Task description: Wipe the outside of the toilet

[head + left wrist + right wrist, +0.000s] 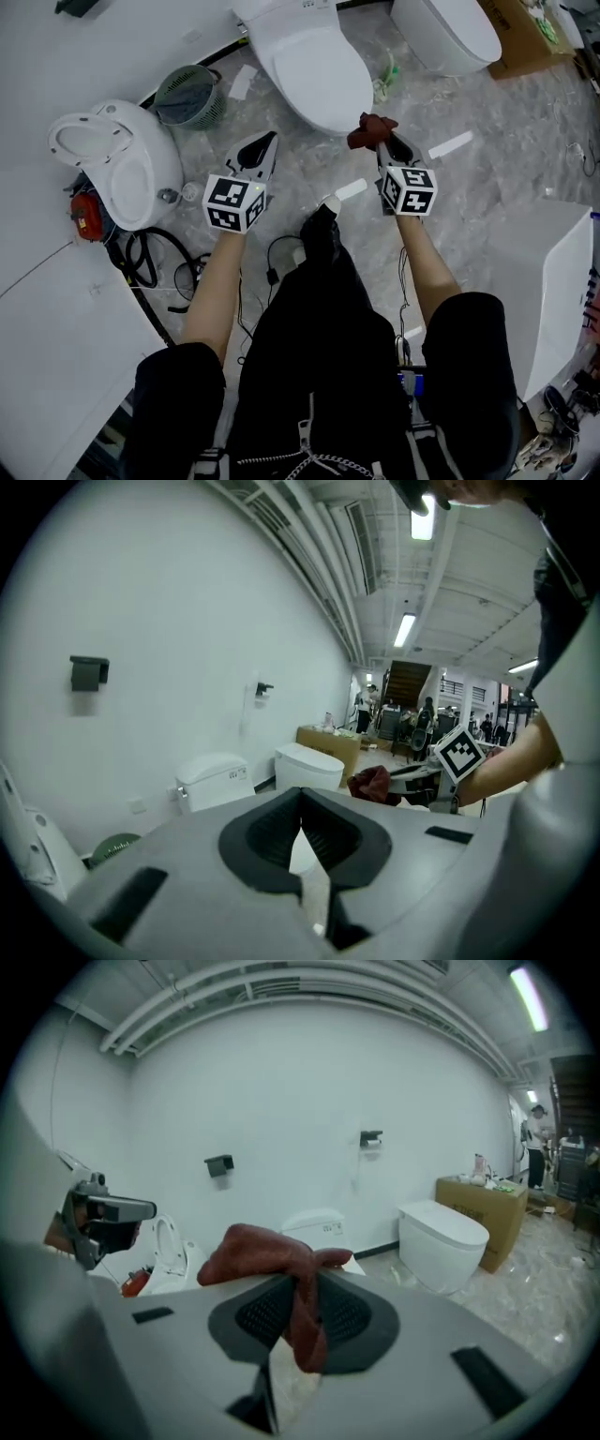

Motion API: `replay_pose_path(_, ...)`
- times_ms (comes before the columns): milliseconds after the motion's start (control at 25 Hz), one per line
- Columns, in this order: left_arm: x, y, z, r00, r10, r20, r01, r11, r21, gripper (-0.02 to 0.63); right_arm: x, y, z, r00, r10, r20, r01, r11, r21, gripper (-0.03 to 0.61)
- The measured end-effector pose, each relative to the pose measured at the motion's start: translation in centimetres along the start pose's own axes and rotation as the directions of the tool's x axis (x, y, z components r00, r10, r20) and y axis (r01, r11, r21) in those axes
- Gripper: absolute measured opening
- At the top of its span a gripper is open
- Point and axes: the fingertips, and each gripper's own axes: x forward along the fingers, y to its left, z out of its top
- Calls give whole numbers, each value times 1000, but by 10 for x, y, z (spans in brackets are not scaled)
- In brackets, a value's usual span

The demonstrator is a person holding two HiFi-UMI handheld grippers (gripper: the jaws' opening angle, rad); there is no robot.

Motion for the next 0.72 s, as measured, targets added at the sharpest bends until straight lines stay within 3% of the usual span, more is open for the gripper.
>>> replay_pose_path(160, -51, -10, 48, 997, -10, 71, 7, 999, 51, -2, -51, 57, 57, 993, 57, 105, -56, 998, -17, 74)
replay_pose_path(280, -77, -26, 68, 992, 1, 126, -6, 999, 38, -2, -85, 80, 86, 987, 89, 137, -80, 994, -71, 74)
replay_pose_path(720, -128, -55, 106, 974, 80, 211, -84, 996, 13, -2, -147, 116, 137, 962, 153, 225, -140, 988, -72, 74)
